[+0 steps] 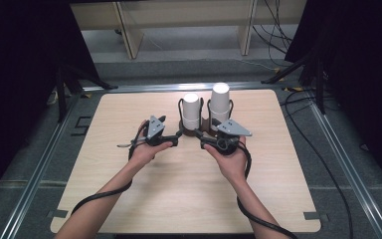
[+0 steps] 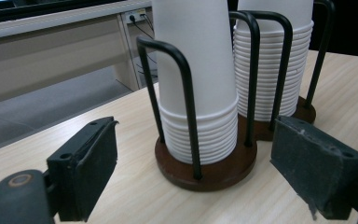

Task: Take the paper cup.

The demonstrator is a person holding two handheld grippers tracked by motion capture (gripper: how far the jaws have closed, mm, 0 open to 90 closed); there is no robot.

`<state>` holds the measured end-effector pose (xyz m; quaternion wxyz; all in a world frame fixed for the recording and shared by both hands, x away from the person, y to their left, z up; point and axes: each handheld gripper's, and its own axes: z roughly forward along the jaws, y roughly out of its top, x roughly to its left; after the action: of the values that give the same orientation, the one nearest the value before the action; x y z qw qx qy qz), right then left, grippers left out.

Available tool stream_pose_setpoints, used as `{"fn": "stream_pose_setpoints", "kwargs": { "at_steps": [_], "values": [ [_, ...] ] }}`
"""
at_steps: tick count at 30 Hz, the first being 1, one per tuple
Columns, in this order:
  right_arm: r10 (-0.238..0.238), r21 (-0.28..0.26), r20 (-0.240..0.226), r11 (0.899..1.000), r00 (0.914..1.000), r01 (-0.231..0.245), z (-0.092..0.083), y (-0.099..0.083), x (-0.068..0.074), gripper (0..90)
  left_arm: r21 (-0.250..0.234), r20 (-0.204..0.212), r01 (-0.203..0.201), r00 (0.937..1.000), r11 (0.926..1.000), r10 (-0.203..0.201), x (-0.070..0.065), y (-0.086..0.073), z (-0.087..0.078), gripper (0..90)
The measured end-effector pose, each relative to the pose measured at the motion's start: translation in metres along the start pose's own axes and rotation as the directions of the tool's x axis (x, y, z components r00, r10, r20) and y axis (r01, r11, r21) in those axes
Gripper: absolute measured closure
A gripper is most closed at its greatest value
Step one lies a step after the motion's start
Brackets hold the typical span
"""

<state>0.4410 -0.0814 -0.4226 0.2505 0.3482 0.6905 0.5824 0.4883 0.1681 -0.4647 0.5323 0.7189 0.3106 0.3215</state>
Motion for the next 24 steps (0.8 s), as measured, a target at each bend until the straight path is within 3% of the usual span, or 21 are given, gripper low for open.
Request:
{"fn": "stream_pose_setpoints", "kwargs": {
  "at_steps": [2,3,6,13,16,18,19,20,24],
  "values": [
    [0.014,0.003,0.001,1.0,0.9999,-0.014,0.006,0.004,0.0,25.5,0.003,0.007,-0.006,1.0,1.0,0.006,-0.001,0.001,0.006,14.4],
    [-0.02,-0.009,0.003,1.0,0.9998,0.02,0.01,0.007,-0.002,25.9,0.012,0.009,-0.002,1.0,0.9999,0.001,-0.001,0.001,0.01,14.5],
    [0.001,-0.004,0.005,1.0,1.0,-0.001,0.02,0.016,-0.002,27.0,0.024,0.017,0.003,0.9999,0.9997,-0.003,0.0,0.001,0.019,15.4],
    [-0.018,-0.008,0.032,1.0,0.9993,0.018,0.046,0.031,-0.009,28.6,0.054,0.029,0.014,0.9995,0.9984,-0.016,0.003,-0.002,0.037,18.3],
    [-0.06,0.013,0.055,0.998,0.9966,0.06,0.054,0.035,-0.011,28.7,0.059,0.032,0.039,0.9986,0.9975,-0.041,0.004,-0.003,0.044,18.5],
    [-0.04,0.029,0.052,0.999,0.9978,0.038,0.061,0.036,-0.011,28.7,0.063,0.031,0.037,0.9988,0.9974,-0.039,0.004,-0.004,0.047,18.5],
    [-0.06,0.017,0.059,0.998,0.9965,0.059,0.065,0.036,-0.013,28.8,0.08,0.036,0.069,0.9968,0.9944,-0.072,0.001,-0.005,0.048,18.5],
    [-0.081,0.032,0.066,0.996,0.9946,0.079,0.068,0.037,-0.013,28.8,0.086,0.04,0.074,0.9962,0.9935,-0.077,0.001,-0.005,0.05,18.4],
    [-0.062,0.041,0.086,0.997,0.9943,0.059,0.079,0.037,-0.014,28.9,0.094,0.042,0.076,0.9959,0.9927,-0.08,0.001,-0.004,0.056,18.4]
  ]
}}
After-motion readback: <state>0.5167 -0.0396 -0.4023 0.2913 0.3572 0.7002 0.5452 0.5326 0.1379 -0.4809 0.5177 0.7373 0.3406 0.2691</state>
